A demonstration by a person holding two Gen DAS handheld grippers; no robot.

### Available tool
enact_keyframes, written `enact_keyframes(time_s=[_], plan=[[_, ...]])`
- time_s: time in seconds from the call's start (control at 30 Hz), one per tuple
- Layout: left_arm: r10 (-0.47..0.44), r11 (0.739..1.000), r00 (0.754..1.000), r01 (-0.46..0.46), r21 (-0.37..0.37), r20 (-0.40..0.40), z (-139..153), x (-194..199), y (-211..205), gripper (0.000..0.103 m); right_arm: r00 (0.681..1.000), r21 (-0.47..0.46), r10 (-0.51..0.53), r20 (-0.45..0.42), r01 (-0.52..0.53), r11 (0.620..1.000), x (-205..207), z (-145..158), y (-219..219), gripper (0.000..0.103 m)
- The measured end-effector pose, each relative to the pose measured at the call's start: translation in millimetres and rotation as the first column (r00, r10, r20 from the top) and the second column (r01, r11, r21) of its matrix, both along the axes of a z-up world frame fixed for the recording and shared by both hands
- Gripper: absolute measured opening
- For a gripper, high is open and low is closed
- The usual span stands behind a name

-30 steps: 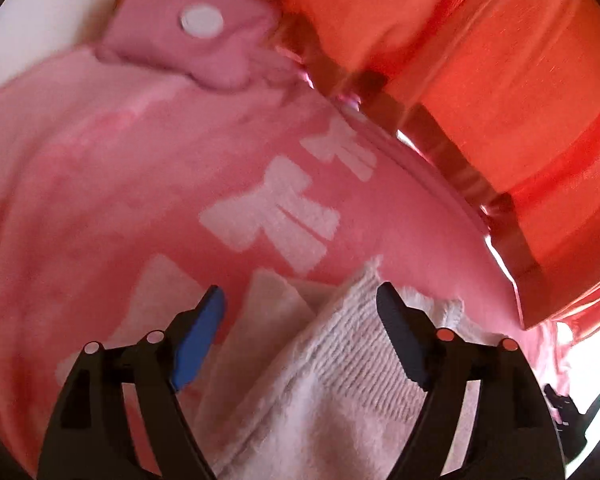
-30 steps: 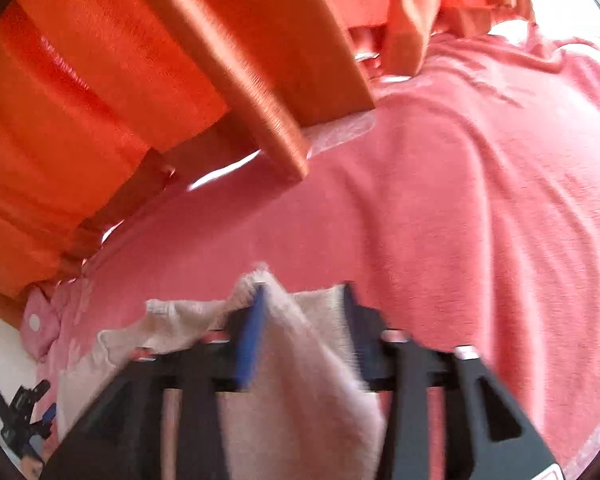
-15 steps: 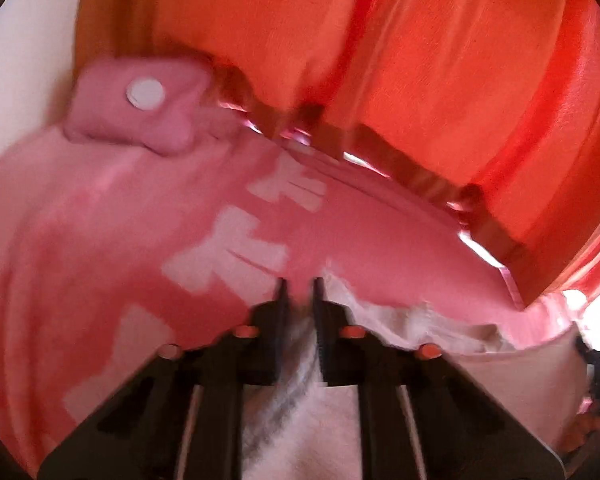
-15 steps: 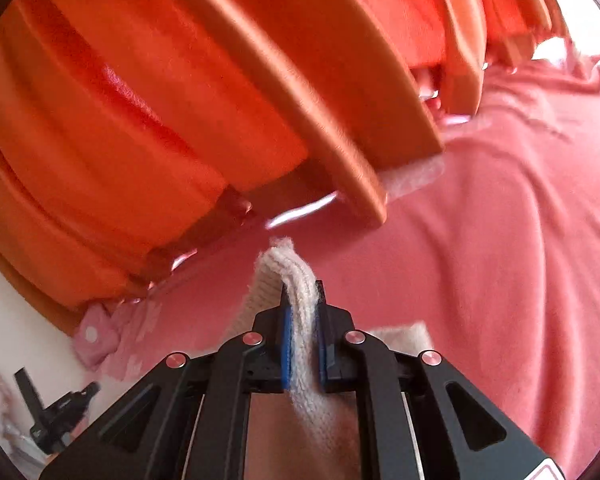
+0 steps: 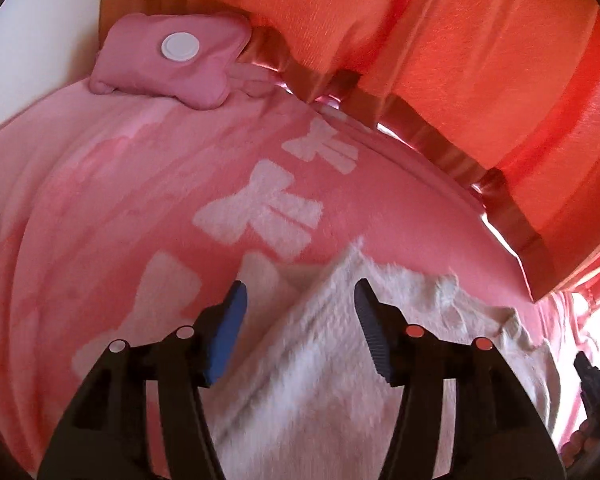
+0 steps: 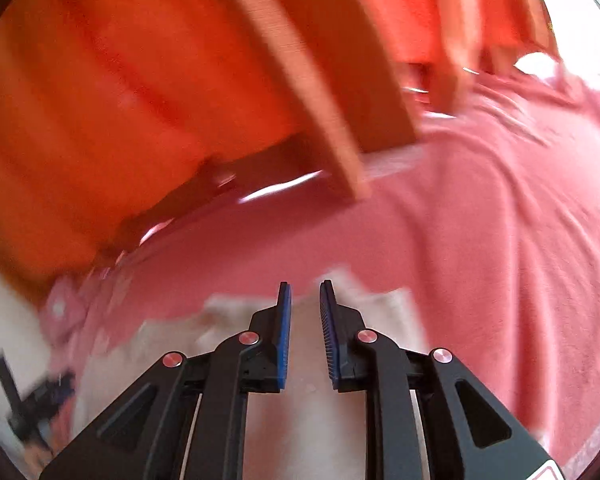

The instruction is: Fold small clothes

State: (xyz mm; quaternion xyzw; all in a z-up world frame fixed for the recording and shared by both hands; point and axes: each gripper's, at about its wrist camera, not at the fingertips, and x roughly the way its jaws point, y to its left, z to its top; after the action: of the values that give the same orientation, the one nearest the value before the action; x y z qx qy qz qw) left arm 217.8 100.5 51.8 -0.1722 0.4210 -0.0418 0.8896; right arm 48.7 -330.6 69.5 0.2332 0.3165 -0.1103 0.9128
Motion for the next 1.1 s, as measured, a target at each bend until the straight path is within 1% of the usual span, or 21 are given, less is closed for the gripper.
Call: enact_keyframes(time_s=[0.07, 0.13, 0.2, 0.23, 0.3, 0.37, 0.47, 0.53, 0.6, 0.67, 0.7, 0.73, 0.77, 0.8, 0.83, 0.87, 0.9, 0.97, 1.03, 1.07, 1.1], plan=[[0.012, 1.0, 1.0, -0.012, -0.019, -0.022, 1, -14, 4, 0.063, 0.991, 0.008, 0.13, -0.028, -0.13, 0.991, 9, -3, 37, 0.018], [0.024, 0.998, 1.0, -0.025, -0.058, -0.019, 4, -29, 11, 0.066, 0.962, 0.003, 0.267, -0.054, -0.267, 0.964, 16, -6, 82, 0.018], [0.036, 0.995, 0.999, -0.036, -0.092, -0.005, 4, -46, 20, 0.075, 0.936, -0.029, 0.34, -0.088, -0.343, 0.939, 20, -11, 114, 0.018], [0.059, 0.993, 0.998, -0.058, -0.1, 0.002, 2, -58, 26, 0.077, 0.927, -0.044, 0.359, -0.111, -0.365, 0.93, 23, -15, 126, 0.018], [0.102, 0.989, 0.995, -0.102, -0.104, -0.008, -6, -79, 38, 0.081, 0.904, -0.057, 0.385, -0.186, -0.401, 0.914, 29, -31, 144, 0.018], [0.137, 0.983, 0.989, -0.143, -0.114, -0.058, -20, -94, 50, 0.081, 0.871, -0.061, 0.389, -0.299, -0.424, 0.903, 38, -55, 158, 0.018], [0.16, 0.975, 0.977, -0.179, -0.135, -0.138, -41, -107, 60, 0.081, 0.87, -0.143, 0.382, -0.312, -0.44, 0.886, 36, -59, 167, 0.018], [0.152, 0.98, 0.982, -0.165, -0.113, -0.112, -40, -114, 58, 0.082, 0.876, -0.13, 0.374, -0.304, -0.427, 0.895, 37, -61, 165, 0.018], [0.133, 0.986, 0.985, -0.143, -0.091, -0.106, -42, -116, 53, 0.089, 0.878, -0.12, 0.371, -0.301, -0.421, 0.899, 42, -62, 166, 0.018], [0.116, 0.991, 0.988, -0.121, -0.052, -0.099, -43, -115, 46, 0.088, 0.881, -0.125, 0.368, -0.298, -0.418, 0.9, 40, -60, 168, 0.018], [0.103, 0.993, 0.99, -0.108, -0.056, -0.097, -42, -114, 44, 0.082, 0.88, -0.127, 0.37, -0.297, -0.421, 0.898, 40, -59, 169, 0.018], [0.085, 0.993, 0.993, -0.091, -0.071, -0.082, -41, -113, 41, 0.071, 0.881, -0.129, 0.371, -0.294, -0.421, 0.898, 39, -60, 170, 0.018], [0.053, 0.993, 0.996, -0.06, -0.104, -0.07, -40, -113, 40, 0.048, 0.882, -0.129, 0.371, -0.291, -0.42, 0.898, 39, -59, 169, 0.018], [0.034, 0.992, 0.997, -0.043, -0.12, -0.073, -41, -111, 38, 0.042, 0.884, -0.124, 0.372, -0.284, -0.419, 0.9, 39, -58, 169, 0.018], [0.04, 0.993, 0.997, -0.047, -0.109, -0.064, -38, -111, 37, 0.035, 0.885, -0.116, 0.374, -0.279, -0.417, 0.901, 40, -58, 168, 0.018], [0.038, 0.993, 0.998, -0.043, -0.108, -0.052, -34, -111, 36, 0.025, 0.885, -0.109, 0.375, -0.276, -0.416, 0.903, 41, -58, 169, 0.018], [0.034, 0.993, 0.999, -0.038, -0.115, -0.036, -27, -111, 35, 0.023, 0.888, -0.093, 0.375, -0.267, -0.411, 0.907, 41, -56, 167, 0.018], [0.021, 0.991, 0.999, -0.016, -0.134, 0.037, 1, -114, 27, 0.021, 0.892, -0.054, 0.381, -0.243, -0.404, 0.913, 37, -51, 159, 0.022], [-0.016, 0.991, 0.992, 0.032, -0.129, 0.124, 38, -118, 6, 0.018, 0.926, -0.034, 0.325, -0.193, -0.337, 0.941, 27, -36, 138, 0.027], [-0.049, 0.99, 0.984, 0.071, -0.126, 0.169, 56, -121, -8, 0.01, 0.939, -0.027, 0.299, -0.17, -0.307, 0.951, 22, -29, 128, 0.03], [-0.088, 0.986, 0.973, 0.116, -0.124, 0.213, 73, -124, -25, 0.007, 0.959, -0.007, 0.253, -0.126, -0.255, 0.967, 13, -18, 109, 0.031]])
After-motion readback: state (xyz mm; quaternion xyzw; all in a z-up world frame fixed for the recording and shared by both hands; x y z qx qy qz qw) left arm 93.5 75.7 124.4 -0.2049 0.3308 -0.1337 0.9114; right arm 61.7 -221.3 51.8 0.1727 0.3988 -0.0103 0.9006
